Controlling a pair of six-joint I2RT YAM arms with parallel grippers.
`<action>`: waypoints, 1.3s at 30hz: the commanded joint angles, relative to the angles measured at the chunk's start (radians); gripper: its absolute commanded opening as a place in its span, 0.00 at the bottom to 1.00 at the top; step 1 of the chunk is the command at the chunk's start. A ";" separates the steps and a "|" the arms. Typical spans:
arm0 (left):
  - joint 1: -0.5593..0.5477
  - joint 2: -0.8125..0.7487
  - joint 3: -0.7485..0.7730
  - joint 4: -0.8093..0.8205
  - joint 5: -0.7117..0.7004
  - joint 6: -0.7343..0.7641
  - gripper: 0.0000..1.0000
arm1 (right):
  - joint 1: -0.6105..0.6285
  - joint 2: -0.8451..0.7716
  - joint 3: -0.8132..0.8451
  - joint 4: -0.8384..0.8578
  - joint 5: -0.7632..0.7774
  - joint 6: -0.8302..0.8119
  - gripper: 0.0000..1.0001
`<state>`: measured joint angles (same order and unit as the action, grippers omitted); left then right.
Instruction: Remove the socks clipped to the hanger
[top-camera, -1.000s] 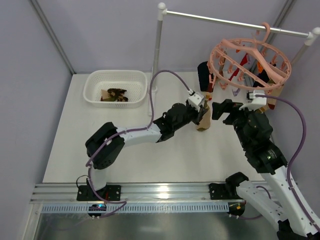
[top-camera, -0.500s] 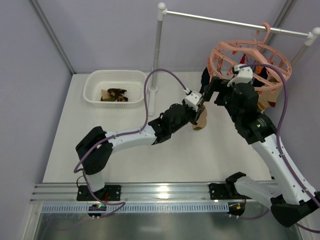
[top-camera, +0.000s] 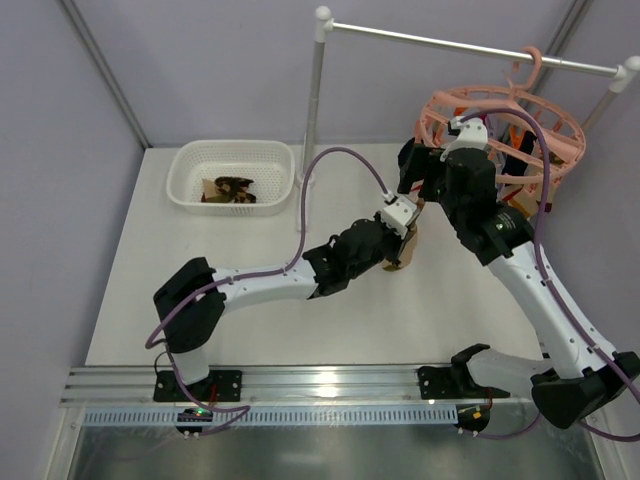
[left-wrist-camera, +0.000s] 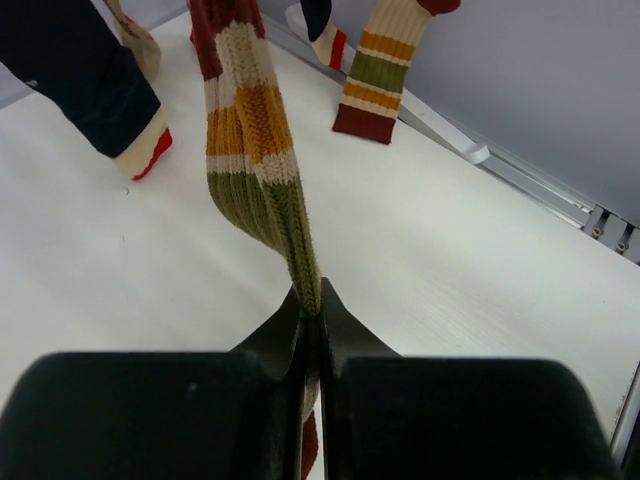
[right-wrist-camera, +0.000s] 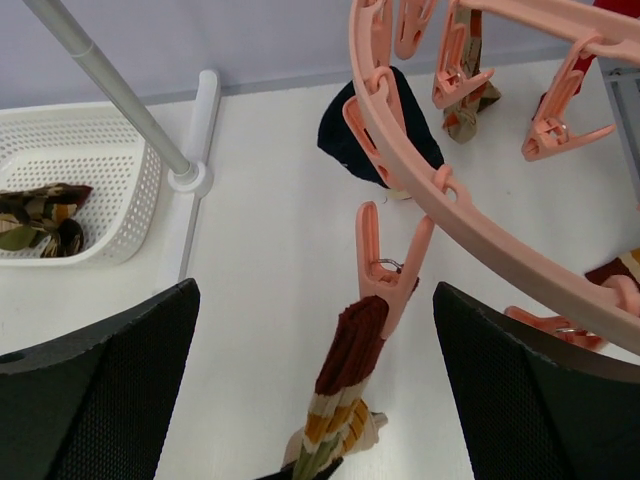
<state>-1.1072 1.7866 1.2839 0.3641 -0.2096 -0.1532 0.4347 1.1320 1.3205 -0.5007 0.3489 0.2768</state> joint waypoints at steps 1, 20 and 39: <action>-0.020 -0.035 0.038 -0.004 -0.019 0.033 0.00 | 0.003 0.017 0.025 0.007 -0.011 0.021 0.98; -0.080 -0.038 0.035 -0.010 -0.070 0.078 0.00 | 0.006 0.101 0.029 -0.015 0.209 0.048 0.89; -0.091 -0.007 0.043 -0.028 -0.089 0.076 0.00 | 0.015 0.091 0.000 0.016 0.268 0.048 0.10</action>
<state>-1.1931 1.7866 1.2922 0.3237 -0.2718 -0.0921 0.4431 1.2438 1.3201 -0.5087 0.6044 0.3244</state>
